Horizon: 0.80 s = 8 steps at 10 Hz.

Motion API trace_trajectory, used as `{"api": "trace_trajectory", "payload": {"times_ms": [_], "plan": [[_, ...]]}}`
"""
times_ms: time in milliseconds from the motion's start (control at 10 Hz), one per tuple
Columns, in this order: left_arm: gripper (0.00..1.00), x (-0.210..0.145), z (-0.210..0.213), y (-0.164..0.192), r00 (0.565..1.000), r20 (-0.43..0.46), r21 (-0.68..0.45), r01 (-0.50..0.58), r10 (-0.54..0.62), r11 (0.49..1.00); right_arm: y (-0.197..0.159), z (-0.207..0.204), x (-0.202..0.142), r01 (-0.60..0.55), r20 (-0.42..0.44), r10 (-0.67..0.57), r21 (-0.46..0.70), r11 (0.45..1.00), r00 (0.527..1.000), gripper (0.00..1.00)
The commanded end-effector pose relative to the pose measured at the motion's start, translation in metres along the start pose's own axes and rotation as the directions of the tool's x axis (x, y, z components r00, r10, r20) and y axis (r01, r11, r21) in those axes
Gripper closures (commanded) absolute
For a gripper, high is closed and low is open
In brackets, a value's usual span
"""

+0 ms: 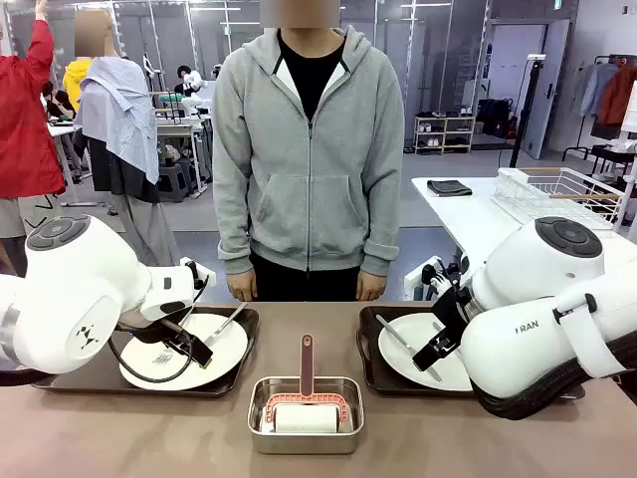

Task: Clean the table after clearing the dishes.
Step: When the left (or right) Handle tray is removed, use the left hand (or right hand) to clean the left (or right) side of the table with the Lint Roller.

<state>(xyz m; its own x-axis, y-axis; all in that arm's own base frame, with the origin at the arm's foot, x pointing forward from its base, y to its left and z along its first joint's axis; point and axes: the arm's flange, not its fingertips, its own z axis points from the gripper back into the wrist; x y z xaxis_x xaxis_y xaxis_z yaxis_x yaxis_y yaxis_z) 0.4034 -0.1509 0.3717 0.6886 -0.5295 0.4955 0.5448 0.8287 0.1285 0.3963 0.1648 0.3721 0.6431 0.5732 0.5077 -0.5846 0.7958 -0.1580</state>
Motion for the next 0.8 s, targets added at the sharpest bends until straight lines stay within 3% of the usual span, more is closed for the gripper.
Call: {"api": "trace_trajectory", "payload": {"times_ms": [0,700], "plan": [[0.0,0.0001,0.0,-0.0002,1.0,0.0,0.0,0.0,0.0,1.0,0.0,0.0,0.0,0.0,0.0,0.0,0.0,1.0,1.0,0.0],[0.0,0.0001,0.0,-0.0002,1.0,0.0,0.0,0.0,0.0,1.0,0.0,0.0,0.0,0.0,0.0,0.0,0.0,1.0,1.0,0.0]]}}
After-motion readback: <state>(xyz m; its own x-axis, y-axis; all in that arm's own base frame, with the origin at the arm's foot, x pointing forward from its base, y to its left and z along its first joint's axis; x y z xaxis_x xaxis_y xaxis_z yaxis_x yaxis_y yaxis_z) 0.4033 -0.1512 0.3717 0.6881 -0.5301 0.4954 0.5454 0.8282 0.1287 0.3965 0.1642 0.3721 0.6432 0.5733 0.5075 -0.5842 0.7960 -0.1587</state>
